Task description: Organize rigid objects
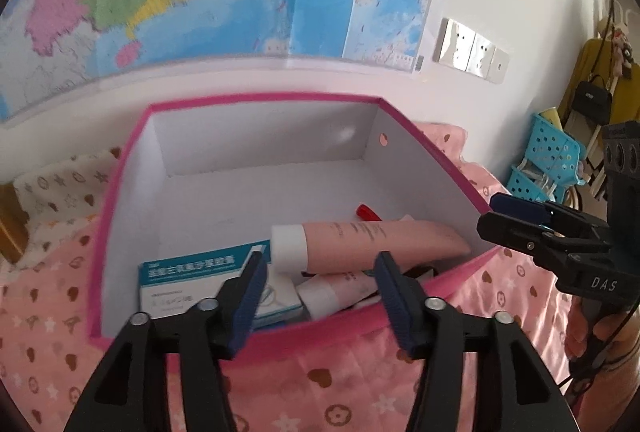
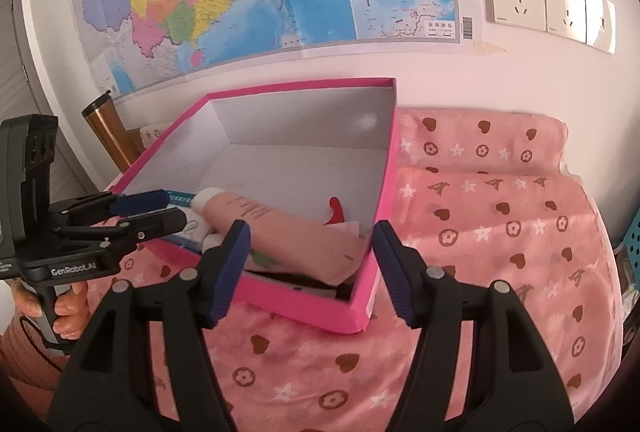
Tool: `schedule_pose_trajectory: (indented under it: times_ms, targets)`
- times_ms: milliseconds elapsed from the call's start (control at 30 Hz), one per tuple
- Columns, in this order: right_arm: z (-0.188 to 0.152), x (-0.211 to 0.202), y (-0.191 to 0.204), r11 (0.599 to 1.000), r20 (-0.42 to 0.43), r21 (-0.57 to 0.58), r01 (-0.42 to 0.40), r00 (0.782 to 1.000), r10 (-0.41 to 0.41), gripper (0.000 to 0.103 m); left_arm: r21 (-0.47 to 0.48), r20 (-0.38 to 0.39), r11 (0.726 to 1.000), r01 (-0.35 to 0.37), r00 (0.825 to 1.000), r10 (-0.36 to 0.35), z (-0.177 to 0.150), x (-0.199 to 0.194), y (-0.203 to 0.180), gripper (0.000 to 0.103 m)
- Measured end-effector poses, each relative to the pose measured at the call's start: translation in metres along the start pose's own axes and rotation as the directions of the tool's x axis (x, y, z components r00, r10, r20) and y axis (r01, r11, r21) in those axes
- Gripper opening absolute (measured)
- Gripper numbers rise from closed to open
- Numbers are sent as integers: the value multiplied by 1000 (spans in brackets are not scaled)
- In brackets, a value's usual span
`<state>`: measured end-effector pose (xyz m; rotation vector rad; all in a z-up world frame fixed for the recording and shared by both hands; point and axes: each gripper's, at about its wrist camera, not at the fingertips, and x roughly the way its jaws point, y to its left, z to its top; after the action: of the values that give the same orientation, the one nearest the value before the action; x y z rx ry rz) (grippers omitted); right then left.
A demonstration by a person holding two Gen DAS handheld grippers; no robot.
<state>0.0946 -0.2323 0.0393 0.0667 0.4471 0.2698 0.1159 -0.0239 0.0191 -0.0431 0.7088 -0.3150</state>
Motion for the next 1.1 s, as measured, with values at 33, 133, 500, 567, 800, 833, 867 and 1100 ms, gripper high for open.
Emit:
schedule_pose_trajectory:
  times_ms: [33,133,500,567,800,833,867,1100]
  targets:
    - [-2,-3,2,1000,6,-2,-8,1000,8,66,9,15,1000,-5,1000,4,-2,-6,-2,71]
    - [-11,-17,15,999,39,-32,-20,999,21,72,31,69,999,-28,997,26,-11,-26,-6,85]
    - [-63,-31,64,994,98,-105,18,995,-8,98,-51,109,990,-130,985,135,-52,-66,2,103]
    - [-68,-30,69,994,101,-106,35,995,-25,98,-78,87,986,-146,984,153,-61,-65,7,103]
    - [-82,-27,79,996,64,-89,5,998,1,98,-129,47,977,-168,983,175,-82,-69,16,103]
    - [-83,-27,80,996,62,-86,1,998,4,98,-130,45,977,-170,983,177,-84,-70,16,103]
    - [-84,-27,81,996,60,-85,-2,998,7,98,-132,42,975,-177,982,184,-85,-71,15,103]
    - [-91,-24,87,996,43,-85,0,999,4,98,-107,32,969,-224,973,229,-93,-72,7,103]
